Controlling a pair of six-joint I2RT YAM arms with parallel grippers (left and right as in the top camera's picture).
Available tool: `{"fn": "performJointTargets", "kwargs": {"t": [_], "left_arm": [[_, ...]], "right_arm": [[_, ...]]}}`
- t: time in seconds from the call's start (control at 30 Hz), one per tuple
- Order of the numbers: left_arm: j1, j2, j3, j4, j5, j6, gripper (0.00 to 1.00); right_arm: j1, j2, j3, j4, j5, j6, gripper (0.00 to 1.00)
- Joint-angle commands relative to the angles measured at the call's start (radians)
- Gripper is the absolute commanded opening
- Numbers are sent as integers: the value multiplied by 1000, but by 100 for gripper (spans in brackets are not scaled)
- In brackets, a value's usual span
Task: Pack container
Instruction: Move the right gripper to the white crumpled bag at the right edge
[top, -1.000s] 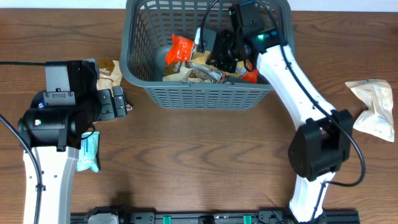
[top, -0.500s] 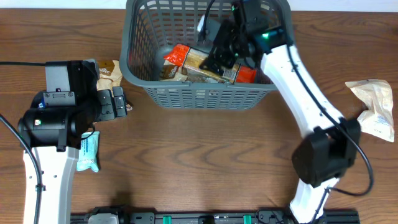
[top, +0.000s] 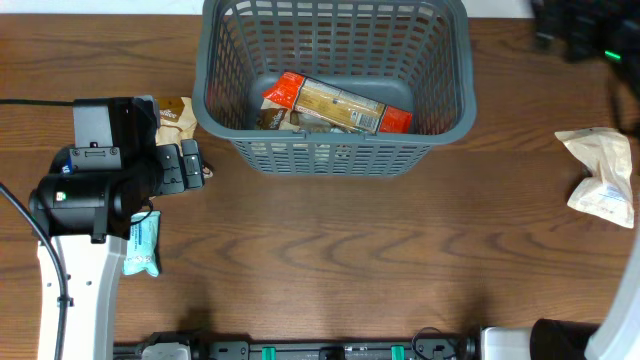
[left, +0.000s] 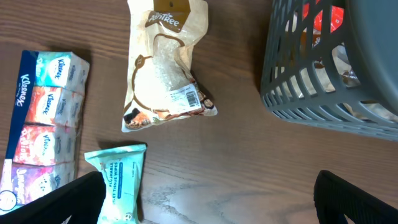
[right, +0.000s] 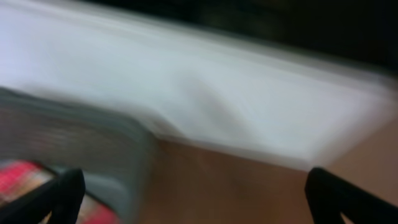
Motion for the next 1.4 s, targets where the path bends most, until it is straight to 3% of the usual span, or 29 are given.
{"fn": "performJointTargets", "kwargs": {"t": [0.0,0.2,0.43,0.87,1.1,1.37], "left_arm": [[-1,-1,17,-3,-11,6,99],[-1,-1,17,-3,-11,6,99],[-1,-1,17,-4,-11,6,99],[-1,-1,17,-3,-10,6,99],[-1,-1,17,9,-11,6,99],[-1,-1,17,30,-10,2,99]], "right_arm": [[-150,82,-28,-90,126,120,99],[-380,195,-60,-170,122,121,99],[-528,403,-62,-199,109,146,99],[-542,740,-63,-198,68,72,99],[-543,795,-88,-168,10,-23,99],[-543,796,-235,-71,23,-83,99]]}}
